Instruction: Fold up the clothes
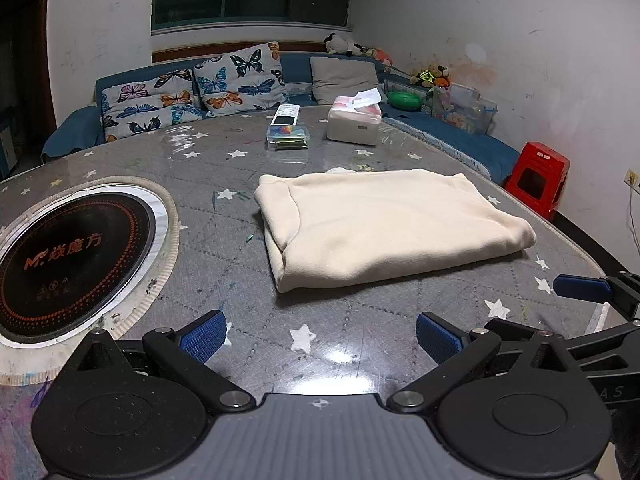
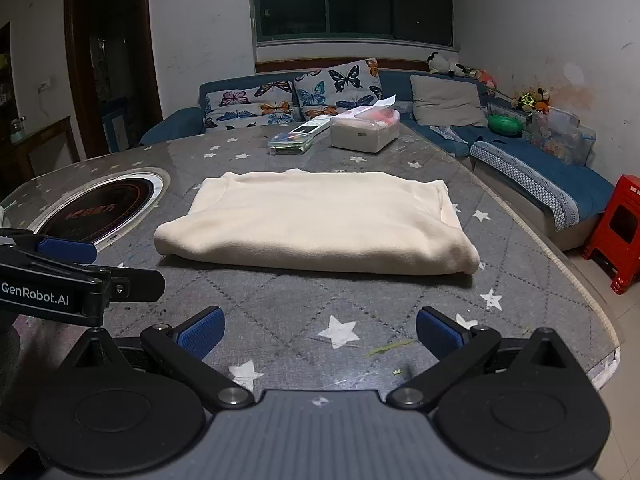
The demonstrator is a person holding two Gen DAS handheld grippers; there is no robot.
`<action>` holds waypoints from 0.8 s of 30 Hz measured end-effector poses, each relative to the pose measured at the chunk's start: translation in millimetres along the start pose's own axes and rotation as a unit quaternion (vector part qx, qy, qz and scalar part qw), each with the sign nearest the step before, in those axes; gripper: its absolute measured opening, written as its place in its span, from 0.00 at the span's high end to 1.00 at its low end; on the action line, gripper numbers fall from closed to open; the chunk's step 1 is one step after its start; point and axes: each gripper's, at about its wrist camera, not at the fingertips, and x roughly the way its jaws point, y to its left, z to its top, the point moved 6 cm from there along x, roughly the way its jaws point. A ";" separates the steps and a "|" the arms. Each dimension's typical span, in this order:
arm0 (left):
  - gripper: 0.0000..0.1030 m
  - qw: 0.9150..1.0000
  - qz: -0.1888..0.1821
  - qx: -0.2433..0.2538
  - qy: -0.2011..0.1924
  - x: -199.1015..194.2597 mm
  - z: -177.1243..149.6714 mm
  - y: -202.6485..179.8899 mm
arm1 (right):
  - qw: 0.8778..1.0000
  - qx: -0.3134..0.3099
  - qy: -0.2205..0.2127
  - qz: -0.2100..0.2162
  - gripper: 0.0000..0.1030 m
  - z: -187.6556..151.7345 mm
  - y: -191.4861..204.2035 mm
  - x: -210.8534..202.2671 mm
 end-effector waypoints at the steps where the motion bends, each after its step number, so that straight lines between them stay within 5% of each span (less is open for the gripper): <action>1: 0.00 1.000 0.000 0.000 0.000 0.1 -0.1 0.0 | 1.000 0.001 0.000 0.000 0.00 -0.4 0.0 0.0; 24: 0.00 1.000 0.001 0.000 0.004 7.9 3.3 -2.1 | 1.000 0.008 0.006 0.002 0.00 -1.6 -1.5 8.2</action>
